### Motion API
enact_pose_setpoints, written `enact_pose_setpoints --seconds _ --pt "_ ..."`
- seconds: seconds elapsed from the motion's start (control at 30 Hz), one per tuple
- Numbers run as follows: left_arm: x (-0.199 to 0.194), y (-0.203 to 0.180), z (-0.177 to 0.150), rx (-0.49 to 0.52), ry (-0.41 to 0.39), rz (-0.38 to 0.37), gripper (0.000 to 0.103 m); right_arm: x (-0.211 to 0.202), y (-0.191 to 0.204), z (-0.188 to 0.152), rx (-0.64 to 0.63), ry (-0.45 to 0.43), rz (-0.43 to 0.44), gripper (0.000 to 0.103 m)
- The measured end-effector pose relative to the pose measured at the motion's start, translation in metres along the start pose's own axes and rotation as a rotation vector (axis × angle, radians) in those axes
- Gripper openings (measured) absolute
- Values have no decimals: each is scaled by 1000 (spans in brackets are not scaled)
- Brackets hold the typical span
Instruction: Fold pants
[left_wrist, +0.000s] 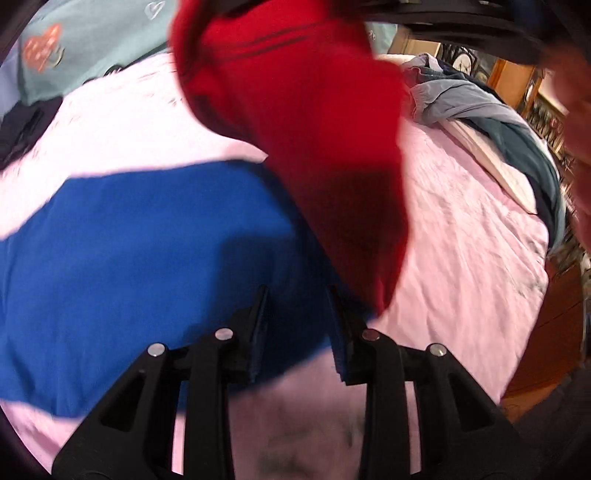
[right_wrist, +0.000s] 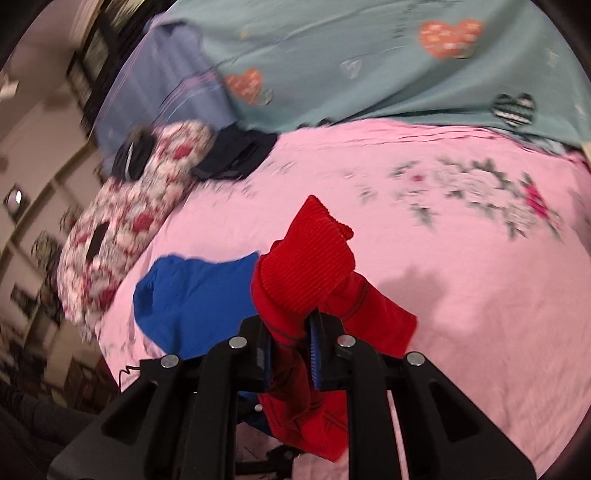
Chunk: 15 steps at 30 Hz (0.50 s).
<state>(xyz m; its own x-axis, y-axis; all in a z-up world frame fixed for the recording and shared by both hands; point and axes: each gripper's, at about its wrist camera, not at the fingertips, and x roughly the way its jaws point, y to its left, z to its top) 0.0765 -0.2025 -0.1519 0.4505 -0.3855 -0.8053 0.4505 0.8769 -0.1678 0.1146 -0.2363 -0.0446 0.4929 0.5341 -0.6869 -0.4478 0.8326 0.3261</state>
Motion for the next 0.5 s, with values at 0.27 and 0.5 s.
enact_pose_setpoints --seconds 0.27,0.5 --pt "-59 71 -44 -198 -38 89 34 106 59 -41 -231 299 20 23" --pt "-92 133 -46 -338 -77 150 41 43 52 -33 -75 208 127 48"
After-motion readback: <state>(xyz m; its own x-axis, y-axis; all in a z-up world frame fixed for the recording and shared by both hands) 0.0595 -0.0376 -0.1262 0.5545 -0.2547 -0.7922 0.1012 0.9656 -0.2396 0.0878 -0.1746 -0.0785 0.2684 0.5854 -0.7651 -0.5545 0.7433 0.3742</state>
